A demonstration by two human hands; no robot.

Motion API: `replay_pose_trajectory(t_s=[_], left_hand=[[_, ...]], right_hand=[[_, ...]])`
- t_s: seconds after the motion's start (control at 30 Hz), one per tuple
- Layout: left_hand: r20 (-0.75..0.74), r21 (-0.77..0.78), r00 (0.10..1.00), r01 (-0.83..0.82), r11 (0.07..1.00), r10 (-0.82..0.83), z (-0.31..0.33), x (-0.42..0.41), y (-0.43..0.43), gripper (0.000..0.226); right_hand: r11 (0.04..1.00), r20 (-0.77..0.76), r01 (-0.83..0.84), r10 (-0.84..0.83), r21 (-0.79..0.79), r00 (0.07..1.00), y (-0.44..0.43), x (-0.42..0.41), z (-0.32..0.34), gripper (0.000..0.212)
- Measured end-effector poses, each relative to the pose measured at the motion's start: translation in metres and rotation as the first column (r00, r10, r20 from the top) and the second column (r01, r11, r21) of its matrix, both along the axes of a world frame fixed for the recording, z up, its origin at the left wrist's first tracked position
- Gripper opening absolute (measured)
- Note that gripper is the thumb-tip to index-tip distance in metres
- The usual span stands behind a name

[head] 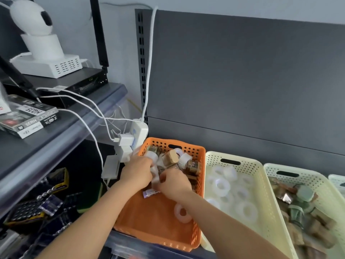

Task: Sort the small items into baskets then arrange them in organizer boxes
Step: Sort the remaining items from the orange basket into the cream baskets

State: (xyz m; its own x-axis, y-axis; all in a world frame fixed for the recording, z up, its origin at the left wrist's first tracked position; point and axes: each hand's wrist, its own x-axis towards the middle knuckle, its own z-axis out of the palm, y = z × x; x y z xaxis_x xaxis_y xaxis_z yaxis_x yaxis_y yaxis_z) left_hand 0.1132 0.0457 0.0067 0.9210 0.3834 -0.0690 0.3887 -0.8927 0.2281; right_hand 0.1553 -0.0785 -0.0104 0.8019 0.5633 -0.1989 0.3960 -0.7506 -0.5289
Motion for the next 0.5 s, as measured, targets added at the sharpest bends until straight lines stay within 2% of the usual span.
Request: replay_pose_trajectory(t_s=[0.03, 0.13, 0.2, 0.27, 0.3, 0.4, 0.5], left_hand=[[-0.013, 0.004, 1.000, -0.008, 1.000, 0.008, 0.001, 0.000, -0.001, 0.014], [-0.020, -0.040, 1.000, -0.010, 0.999, 0.009, 0.004, 0.002, 0.001, 0.015], [0.011, -0.080, 1.000, -0.022, 0.997, 0.023, 0.008, 0.000, 0.003, 0.001], [0.039, -0.119, 0.998, -0.051, 0.992, 0.056, 0.011, -0.003, 0.003, 0.014], [0.054, -0.139, 0.996, -0.069, 0.988, 0.077, 0.012, -0.004, 0.004, 0.018], [0.147, -0.218, 0.979, -0.109, 0.970, 0.143, 0.017, -0.007, 0.003, 0.019], [0.242, -0.289, 0.952, -0.112, 0.951, 0.185, 0.025, -0.003, -0.004, 0.018]], right_hand=[[1.000, -0.022, -0.014, 0.014, 0.006, 1.000, 0.002, -0.001, -0.002, 0.026], [0.999, -0.106, -0.001, 0.006, 0.045, 0.994, 0.006, -0.005, -0.008, 0.025], [0.999, -0.139, -0.011, 0.018, 0.053, 0.990, 0.006, -0.007, -0.011, 0.022], [0.997, -0.137, -0.043, 0.053, 0.071, 0.989, 0.004, -0.007, -0.012, 0.014], [0.993, -0.139, -0.044, 0.059, 0.112, 0.988, 0.002, -0.006, -0.011, 0.007], [0.949, -0.147, 0.030, 0.017, 0.315, 0.989, -0.006, -0.005, -0.004, 0.018], [0.874, -0.052, 0.060, -0.040, 0.482, 0.998, -0.019, -0.004, 0.008, 0.016]])
